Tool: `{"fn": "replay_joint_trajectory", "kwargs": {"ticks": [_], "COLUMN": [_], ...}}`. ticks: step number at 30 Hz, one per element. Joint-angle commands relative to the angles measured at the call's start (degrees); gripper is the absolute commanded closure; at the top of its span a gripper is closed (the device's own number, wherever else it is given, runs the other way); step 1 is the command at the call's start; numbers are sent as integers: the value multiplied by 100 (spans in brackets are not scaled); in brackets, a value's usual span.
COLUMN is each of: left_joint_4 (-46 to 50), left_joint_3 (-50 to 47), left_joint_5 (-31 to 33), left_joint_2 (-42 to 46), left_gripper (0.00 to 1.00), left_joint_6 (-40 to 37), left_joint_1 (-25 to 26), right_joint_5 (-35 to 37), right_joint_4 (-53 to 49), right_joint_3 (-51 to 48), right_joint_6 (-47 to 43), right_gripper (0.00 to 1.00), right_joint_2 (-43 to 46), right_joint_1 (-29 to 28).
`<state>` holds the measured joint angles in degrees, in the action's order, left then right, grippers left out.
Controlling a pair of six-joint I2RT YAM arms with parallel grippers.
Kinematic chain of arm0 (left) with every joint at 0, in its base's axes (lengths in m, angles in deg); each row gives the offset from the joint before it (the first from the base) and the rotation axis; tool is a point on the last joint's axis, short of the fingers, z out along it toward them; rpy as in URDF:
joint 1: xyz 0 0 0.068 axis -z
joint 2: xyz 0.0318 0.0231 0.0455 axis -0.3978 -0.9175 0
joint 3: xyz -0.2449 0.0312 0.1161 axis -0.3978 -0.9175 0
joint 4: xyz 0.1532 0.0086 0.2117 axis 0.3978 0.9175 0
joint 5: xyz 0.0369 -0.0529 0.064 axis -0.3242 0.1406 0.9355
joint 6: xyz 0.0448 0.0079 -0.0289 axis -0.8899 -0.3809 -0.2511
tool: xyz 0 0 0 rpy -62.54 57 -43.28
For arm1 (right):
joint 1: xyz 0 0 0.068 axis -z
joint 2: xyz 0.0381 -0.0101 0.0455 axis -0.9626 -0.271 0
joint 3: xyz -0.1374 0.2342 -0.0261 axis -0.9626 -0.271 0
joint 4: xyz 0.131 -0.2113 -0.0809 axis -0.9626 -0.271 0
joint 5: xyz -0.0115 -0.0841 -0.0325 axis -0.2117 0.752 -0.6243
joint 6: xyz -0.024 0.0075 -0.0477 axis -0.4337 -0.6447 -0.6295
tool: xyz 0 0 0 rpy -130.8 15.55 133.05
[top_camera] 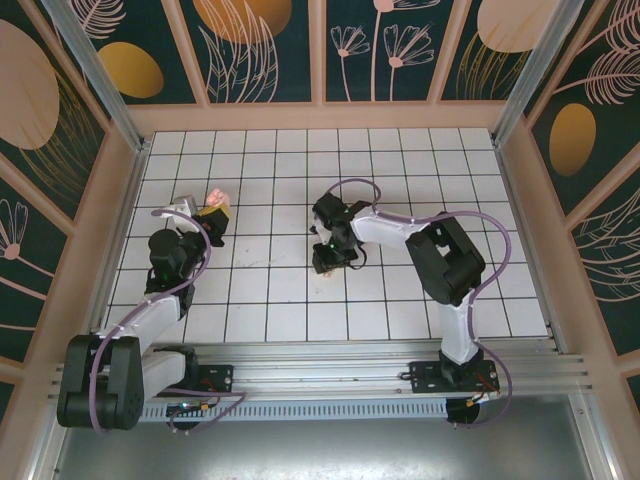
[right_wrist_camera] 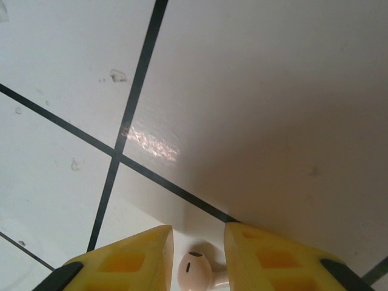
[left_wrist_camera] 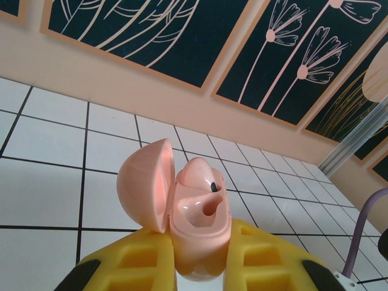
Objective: Insert wireless bluetooth earbuds into charging case
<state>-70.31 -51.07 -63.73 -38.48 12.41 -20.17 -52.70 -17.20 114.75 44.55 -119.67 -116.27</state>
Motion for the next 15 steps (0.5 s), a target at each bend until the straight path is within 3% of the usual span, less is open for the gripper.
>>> {"fn": "replay_joint_trajectory", "kwargs": {"ticks": [1,11,15], "left_joint_4": [-45,-88,-65], "left_joint_3": [-33,-31,-31], "left_joint_5": [34,-11,-5], "left_joint_2": [116,63,90], "left_gripper": [88,88,88], "left_joint_6": [-63,-32,-49], "left_joint_1": [-13,-10,-11], "right_joint_5": [10,-259,64], "right_joint_4": [-493,-926,-1153], "right_joint_3": [-238,-9,205], "right_joint_6": [106,165,122], "right_gripper": [71,72,67], "right_joint_2": [240,398,385], "right_joint_1": [-56,-133,-141]}}
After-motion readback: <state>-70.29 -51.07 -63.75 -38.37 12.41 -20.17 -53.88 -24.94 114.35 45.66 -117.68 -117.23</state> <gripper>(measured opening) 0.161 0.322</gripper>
